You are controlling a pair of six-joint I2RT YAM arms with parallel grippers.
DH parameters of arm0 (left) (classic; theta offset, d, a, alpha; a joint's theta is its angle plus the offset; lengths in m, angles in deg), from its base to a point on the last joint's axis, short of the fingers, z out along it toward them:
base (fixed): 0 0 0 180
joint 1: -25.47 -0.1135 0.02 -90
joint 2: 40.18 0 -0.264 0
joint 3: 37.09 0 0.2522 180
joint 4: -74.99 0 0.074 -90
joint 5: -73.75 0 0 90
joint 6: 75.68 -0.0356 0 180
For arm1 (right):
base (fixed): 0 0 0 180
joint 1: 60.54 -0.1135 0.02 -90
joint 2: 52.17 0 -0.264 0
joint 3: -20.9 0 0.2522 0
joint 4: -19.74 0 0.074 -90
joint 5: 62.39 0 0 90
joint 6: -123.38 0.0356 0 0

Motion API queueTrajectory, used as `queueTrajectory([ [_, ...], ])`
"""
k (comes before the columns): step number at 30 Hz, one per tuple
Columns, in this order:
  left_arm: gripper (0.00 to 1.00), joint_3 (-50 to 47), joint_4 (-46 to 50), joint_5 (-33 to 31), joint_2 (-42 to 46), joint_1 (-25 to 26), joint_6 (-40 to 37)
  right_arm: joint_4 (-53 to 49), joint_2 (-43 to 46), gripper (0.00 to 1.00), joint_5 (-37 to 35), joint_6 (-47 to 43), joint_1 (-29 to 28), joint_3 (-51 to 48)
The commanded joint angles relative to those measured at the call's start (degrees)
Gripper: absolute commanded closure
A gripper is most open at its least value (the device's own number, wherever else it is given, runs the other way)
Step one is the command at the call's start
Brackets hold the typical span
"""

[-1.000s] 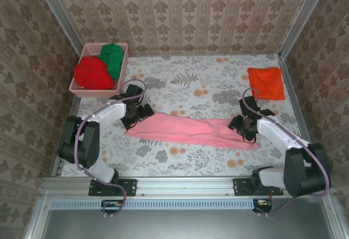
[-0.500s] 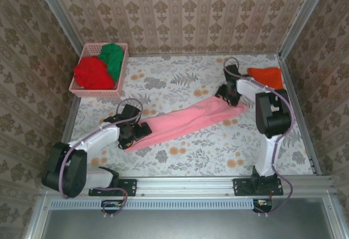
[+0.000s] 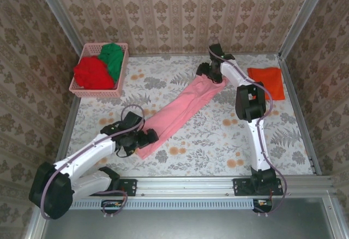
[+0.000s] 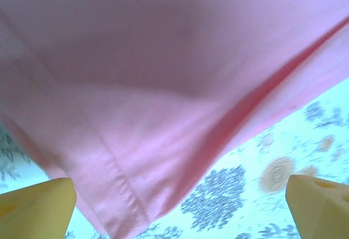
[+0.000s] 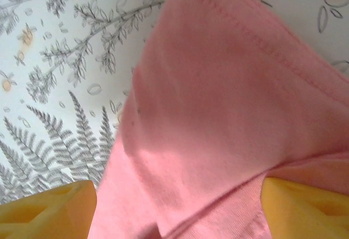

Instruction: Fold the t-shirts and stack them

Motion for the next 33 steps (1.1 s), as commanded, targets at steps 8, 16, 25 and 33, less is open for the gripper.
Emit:
queueTrajectory([
  [8,0.22,8.9,-8.3,6.4,-18.6,-16.0,-20.7,19.1,26.5,0.21,1.8,2.6,-4.1,-37.4],
  [16,0.39,8.7,-7.1,7.4,-23.4,-15.8,-20.8,19.7,21.6,0.33,4.1,6.2,-5.2,-39.6],
  [25,0.36,-2.8,-8.7,7.6,-19.7,-4.8,-11.5,12.2,8.6,0.33,4.6,3.2,-1.2,-24.6],
  [33,0.32,4.2,-7.3,10.7,-24.8,6.7,-10.9,3.4,-3.7,0.33,8.3,1.2,-0.2,-2.9],
])
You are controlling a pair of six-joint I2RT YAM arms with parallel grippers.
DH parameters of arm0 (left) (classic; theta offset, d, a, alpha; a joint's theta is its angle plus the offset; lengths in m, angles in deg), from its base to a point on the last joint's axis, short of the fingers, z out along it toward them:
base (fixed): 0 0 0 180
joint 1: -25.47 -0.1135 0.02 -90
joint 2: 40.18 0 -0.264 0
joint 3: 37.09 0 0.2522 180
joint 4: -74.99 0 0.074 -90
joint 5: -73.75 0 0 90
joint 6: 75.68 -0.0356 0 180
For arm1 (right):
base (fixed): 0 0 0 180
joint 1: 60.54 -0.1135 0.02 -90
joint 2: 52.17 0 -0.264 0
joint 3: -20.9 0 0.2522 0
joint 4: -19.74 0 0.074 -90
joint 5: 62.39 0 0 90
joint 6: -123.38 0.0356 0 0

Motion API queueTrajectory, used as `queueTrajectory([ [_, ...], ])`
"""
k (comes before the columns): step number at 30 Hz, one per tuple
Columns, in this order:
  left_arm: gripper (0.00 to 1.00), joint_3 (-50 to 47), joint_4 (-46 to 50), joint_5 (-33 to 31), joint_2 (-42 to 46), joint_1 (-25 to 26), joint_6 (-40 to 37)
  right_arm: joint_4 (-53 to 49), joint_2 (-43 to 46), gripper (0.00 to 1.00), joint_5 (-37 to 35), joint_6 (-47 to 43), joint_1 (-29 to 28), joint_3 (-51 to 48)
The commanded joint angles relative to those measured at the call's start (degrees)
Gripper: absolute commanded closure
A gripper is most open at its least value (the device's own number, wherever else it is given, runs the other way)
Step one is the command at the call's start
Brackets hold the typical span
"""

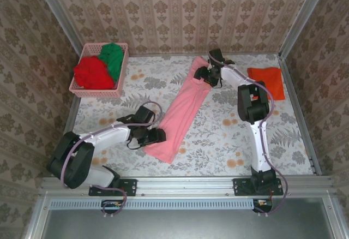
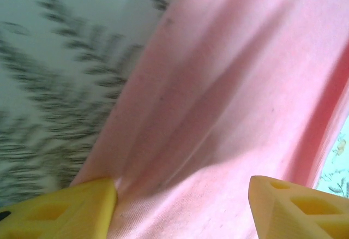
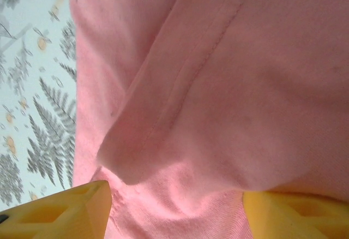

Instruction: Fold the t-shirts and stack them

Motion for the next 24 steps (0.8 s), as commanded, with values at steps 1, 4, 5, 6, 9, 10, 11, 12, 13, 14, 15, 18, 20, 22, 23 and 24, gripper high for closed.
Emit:
queueTrajectory([
  [1,0.32,1.6,5.6,3.0,-5.3,4.0,1.6,-6.1,-7.4,0.33,0.7,-1.8,-0.2,8.1],
  [4,0.31,3.6,3.6,5.0,-8.4,7.7,3.1,-8.5,-12.9,0.33,1.5,-0.8,-1.1,18.2],
  [5,0.31,4.0,3.1,5.4,-9.2,8.8,3.4,-8.7,-14.5,0.33,1.7,-0.3,-1.2,20.7],
  [6,0.31,4.7,3.0,5.6,-9.9,9.8,3.5,-8.9,-16.1,0.33,2.1,0.5,-1.5,23.7],
  [9,0.3,6.2,4.8,4.8,-10.3,10.8,3.0,-8.5,-19.5,0.33,3.2,2.7,-2.0,29.7],
  [10,0.3,6.4,5.4,4.1,-9.8,10.8,2.9,-8.2,-19.8,0.33,3.6,3.1,-2.0,30.8],
  [11,0.3,6.6,6.0,3.4,-9.0,10.7,2.5,-7.9,-19.9,0.32,3.9,3.2,-2.1,31.3],
  [12,0.29,6.8,7.0,2.2,-8.0,10.4,2.0,-8.0,-19.2,0.31,3.8,2.6,-2.1,31.4],
  [13,0.28,7.1,7.6,1.0,-6.6,10.1,1.6,-8.5,-18.1,0.29,3.4,1.3,-2.0,31.3],
  [14,0.27,7.1,7.6,0.5,-5.3,9.6,1.1,-9.3,-16.9,0.27,2.7,-0.2,-2.1,30.9],
  [15,0.24,7.0,7.4,-0.4,-3.5,8.8,0.5,-10.0,-15.3,0.25,1.6,-2.0,-2.0,30.0],
  [18,0.2,6.8,6.6,-4.0,1.6,5.7,-2.5,-6.5,-6.7,0.18,0.8,-7.9,-2.1,20.0],
  [20,0.13,6.0,4.7,-5.0,4.5,2.8,-5.5,-0.2,1.0,0.14,0.5,-11.5,-2.0,8.4],
  [22,0.04,5.2,2.5,-6.0,7.4,0.0,-10.5,6.9,8.7,0.12,0.1,-14.8,-2.1,-3.5],
  [23,0.03,5.1,2.0,-6.3,8.7,-1.0,-13.2,9.6,12.0,0.11,0.1,-16.1,-2.0,-8.5],
  [24,0.02,4.8,1.2,-6.6,10.2,-2.1,-16.4,12.7,15.9,0.1,0.2,-17.7,-2.0,-14.8],
])
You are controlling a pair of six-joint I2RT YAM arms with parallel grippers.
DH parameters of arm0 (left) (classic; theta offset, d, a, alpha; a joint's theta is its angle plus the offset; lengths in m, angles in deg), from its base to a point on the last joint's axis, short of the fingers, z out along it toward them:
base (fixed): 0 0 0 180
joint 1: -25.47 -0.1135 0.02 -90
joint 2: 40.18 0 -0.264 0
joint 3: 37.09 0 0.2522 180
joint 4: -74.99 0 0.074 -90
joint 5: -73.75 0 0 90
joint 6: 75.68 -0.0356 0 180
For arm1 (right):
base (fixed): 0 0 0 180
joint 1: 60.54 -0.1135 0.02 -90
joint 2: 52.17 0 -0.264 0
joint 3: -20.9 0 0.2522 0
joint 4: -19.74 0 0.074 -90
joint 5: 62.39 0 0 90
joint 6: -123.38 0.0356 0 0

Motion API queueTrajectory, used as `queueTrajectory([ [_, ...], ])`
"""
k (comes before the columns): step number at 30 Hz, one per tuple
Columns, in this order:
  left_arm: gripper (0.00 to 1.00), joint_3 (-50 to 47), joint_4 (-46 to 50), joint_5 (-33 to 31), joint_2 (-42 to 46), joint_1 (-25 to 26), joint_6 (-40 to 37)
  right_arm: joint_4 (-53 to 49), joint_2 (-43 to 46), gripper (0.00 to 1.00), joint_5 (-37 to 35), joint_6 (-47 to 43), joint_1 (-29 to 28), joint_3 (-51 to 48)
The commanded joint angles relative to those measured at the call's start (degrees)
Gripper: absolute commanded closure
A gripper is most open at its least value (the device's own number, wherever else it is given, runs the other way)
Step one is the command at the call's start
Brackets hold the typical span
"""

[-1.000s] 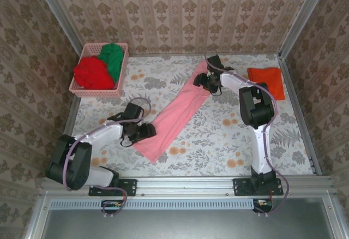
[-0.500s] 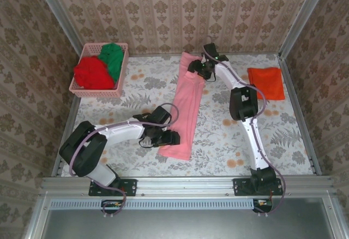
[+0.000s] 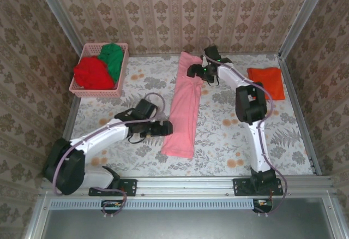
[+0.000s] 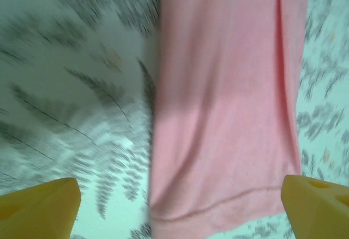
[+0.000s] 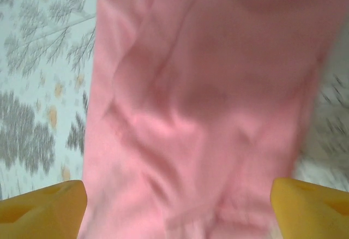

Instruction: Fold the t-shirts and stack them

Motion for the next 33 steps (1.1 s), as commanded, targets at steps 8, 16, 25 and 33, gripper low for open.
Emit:
queueTrajectory([
  [8,0.0,-0.2,1.3,-3.1,17.9,-7.6,-32.6,23.4,37.9,0.04,-7.6,-25.3,-6.1,-48.1],
  [16,0.0,0.9,17.7,8.1,32.3,-13.3,-59.4,23.0,55.0,0.05,-12.8,-40.1,-21.6,-66.0],
  [25,0.0,-3.3,28.6,19.3,40.0,-18.3,-71.4,20.0,51.6,0.1,-12.9,-43.0,-41.4,-66.7],
  [33,0.0,-6.7,28.1,19.2,43.8,-18.7,-72.0,19.9,38.8,0.3,-16.1,-43.5,-45.3,-62.8],
])
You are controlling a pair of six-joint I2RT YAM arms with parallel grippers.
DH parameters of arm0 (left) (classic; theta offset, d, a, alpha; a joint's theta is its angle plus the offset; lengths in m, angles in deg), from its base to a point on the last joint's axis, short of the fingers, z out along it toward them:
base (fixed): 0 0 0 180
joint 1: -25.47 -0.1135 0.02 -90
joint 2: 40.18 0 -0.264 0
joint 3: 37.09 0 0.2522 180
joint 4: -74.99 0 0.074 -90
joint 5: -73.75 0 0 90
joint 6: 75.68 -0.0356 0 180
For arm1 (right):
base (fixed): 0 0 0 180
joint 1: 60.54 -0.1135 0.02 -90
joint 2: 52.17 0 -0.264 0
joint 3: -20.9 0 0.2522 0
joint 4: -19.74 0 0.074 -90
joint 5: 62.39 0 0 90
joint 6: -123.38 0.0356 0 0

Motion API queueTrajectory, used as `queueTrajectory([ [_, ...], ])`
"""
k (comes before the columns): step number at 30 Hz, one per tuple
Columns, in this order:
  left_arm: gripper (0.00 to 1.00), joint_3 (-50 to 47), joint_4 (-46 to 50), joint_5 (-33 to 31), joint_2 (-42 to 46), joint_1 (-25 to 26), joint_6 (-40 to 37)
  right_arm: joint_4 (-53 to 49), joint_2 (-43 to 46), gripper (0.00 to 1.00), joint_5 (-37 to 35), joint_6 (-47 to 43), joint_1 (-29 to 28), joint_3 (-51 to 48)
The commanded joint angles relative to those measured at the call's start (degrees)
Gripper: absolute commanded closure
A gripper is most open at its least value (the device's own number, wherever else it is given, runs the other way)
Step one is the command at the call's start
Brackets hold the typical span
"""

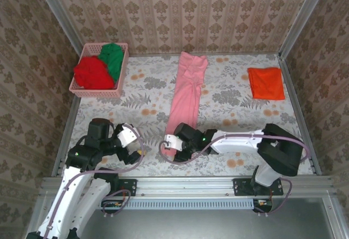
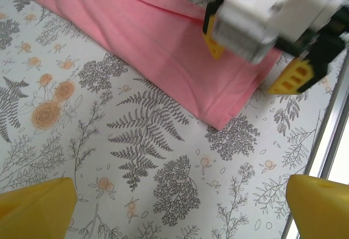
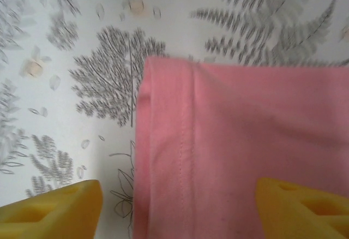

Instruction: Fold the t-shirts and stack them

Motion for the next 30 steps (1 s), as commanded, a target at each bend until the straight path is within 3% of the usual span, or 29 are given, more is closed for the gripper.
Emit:
queueTrajectory([
  [1,0.0,-0.5,1.7,2.8,0.1,-0.5,-2.6,-1.2,-3.5,0.32,-3.2,-0.8,0.0,2.5],
  [5,0.0,-0.3,1.5,2.8,-0.1,-0.6,-2.6,-1.8,-6.9,0.41,-3.6,-1.4,-0.1,4.2],
  [7,0.0,-0.5,1.5,2.7,-0.1,-0.6,-2.5,-2.5,-8.1,0.51,-4.1,-1.9,-0.2,4.6],
  [11,0.0,-0.8,1.2,2.3,0.0,-0.6,-2.2,-3.8,-8.2,0.83,-5.3,-2.9,-0.4,4.5],
  [15,0.0,-0.8,0.8,3.9,-0.7,-0.6,-2.3,-7.1,-4.8,1.0,-3.8,-3.3,-0.4,4.5],
  [23,0.0,-1.1,-5.8,13.3,-3.1,-0.6,-1.0,-20.2,5.4,1.0,-0.4,-4.6,-0.2,6.1],
  [30,0.0,-4.3,-20.5,20.4,-7.4,-0.1,2.3,-33.6,8.4,1.0,6.1,-12.2,8.0,15.0],
])
